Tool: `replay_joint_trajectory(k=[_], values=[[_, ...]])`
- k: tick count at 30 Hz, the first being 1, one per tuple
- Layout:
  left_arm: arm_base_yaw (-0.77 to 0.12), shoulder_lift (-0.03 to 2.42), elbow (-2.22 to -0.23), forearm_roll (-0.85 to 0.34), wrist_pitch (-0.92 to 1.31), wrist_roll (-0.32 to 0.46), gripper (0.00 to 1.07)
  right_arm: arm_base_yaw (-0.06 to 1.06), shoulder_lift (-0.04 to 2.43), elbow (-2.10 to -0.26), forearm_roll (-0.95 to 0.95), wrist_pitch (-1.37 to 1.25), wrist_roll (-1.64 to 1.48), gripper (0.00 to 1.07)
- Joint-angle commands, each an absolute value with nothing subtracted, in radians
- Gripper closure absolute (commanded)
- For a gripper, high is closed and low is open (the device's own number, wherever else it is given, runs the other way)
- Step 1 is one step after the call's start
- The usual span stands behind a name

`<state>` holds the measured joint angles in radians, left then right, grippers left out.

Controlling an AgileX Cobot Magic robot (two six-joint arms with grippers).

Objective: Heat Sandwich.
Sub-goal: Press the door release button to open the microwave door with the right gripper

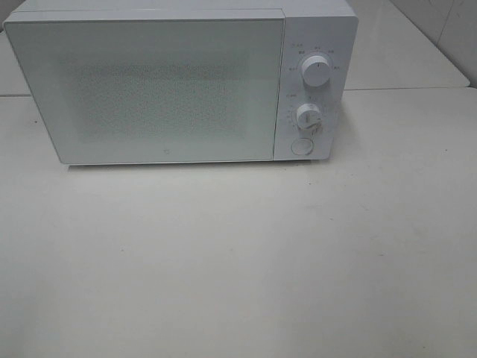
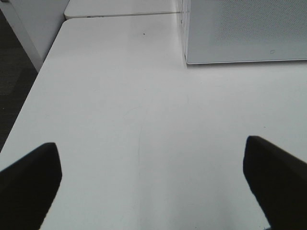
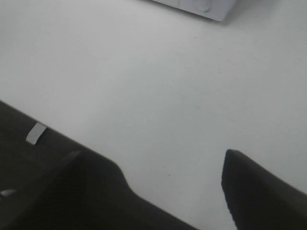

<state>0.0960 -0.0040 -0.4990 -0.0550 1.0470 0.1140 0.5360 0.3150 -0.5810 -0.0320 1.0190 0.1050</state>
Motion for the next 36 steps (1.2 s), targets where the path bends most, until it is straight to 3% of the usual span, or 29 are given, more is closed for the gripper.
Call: replay_joint_trajectory(k=[1,13,21,36], values=[[0.093,-0.030,-0.495,-0.063,1.036,0.117,0.08,0.449,0.240,-0.552,-0.071,1.018,0.116,0.31],[0.093,-0.030,-0.495,-0.063,1.036,0.117,0.08,0.195,0.057,-0.508,-0.085,1.039,0.116,0.31],[0.093,-0.030,-0.495,-0.063,1.036,0.117,0.08,0.139,-0.031,-0.507,-0.085,1.039,0.115,0.31],[0.093,-0.027,-0.495,-0.062,1.036,0.117,0.09,0.139,-0.030,-0.514,-0.086,1.025,0.113,0.31]])
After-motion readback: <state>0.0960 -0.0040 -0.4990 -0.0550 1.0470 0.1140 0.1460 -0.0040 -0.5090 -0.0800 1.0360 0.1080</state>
